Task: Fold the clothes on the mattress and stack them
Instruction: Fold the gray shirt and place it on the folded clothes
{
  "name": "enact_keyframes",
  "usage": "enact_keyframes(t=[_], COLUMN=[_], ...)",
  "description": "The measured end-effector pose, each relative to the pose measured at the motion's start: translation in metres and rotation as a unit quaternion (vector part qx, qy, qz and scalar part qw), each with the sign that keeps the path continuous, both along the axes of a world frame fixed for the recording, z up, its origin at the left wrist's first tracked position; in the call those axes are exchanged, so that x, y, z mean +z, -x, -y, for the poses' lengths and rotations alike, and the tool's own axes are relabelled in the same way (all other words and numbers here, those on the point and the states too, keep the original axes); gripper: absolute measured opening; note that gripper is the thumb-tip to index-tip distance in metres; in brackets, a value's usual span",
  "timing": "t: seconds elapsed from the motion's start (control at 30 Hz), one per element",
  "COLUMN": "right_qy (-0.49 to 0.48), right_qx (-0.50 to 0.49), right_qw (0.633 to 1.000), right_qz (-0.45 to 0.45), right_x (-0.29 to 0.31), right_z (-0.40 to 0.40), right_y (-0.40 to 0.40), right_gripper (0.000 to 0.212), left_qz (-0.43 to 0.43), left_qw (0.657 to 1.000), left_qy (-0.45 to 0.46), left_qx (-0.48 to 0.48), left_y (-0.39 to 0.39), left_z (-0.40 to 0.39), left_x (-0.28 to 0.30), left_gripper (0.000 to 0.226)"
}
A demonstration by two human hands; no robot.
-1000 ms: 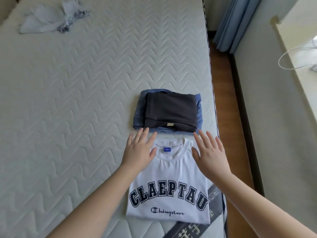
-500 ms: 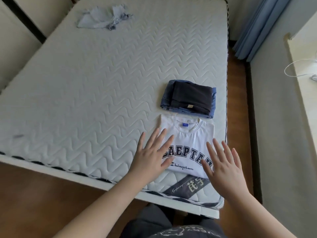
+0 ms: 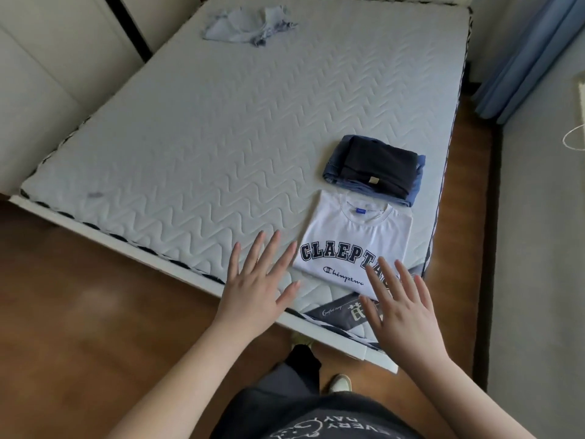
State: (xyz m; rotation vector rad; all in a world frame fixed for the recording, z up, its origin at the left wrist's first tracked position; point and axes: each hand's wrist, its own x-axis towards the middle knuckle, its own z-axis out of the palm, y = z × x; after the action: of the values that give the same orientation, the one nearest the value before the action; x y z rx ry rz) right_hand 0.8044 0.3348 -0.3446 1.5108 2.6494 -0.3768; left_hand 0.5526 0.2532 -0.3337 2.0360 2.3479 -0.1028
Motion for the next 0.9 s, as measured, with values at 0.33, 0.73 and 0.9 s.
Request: enact_keyframes(t=[0.33,0.73,0.9], right_qy=[0.001,-0.001,0.002], right_qx=[0.117,0.302,0.369], right_qw=[0.993,0.953,0.93], right_qz=[0.003,0.005,0.009], right_x=[0.022,0.021,0.019], right_z=[0.024,0.117,0.173], right_y=[0.069,0.27,0.375], right_gripper=[0.066,0.068,0.073], left_qz=[-0.033,-0.01,-0.003], left_qw=[0.99,0.944,0.923], left_qy=[0.015,0.006,0.009], left_qx=[0.135,0.33,0.386], left_y=[0.046,0.171,0.242], left_z=[0.109,0.272,0.338], left_x=[0.018,0.012,0.021], left_gripper=[0.069,0.069,0.07])
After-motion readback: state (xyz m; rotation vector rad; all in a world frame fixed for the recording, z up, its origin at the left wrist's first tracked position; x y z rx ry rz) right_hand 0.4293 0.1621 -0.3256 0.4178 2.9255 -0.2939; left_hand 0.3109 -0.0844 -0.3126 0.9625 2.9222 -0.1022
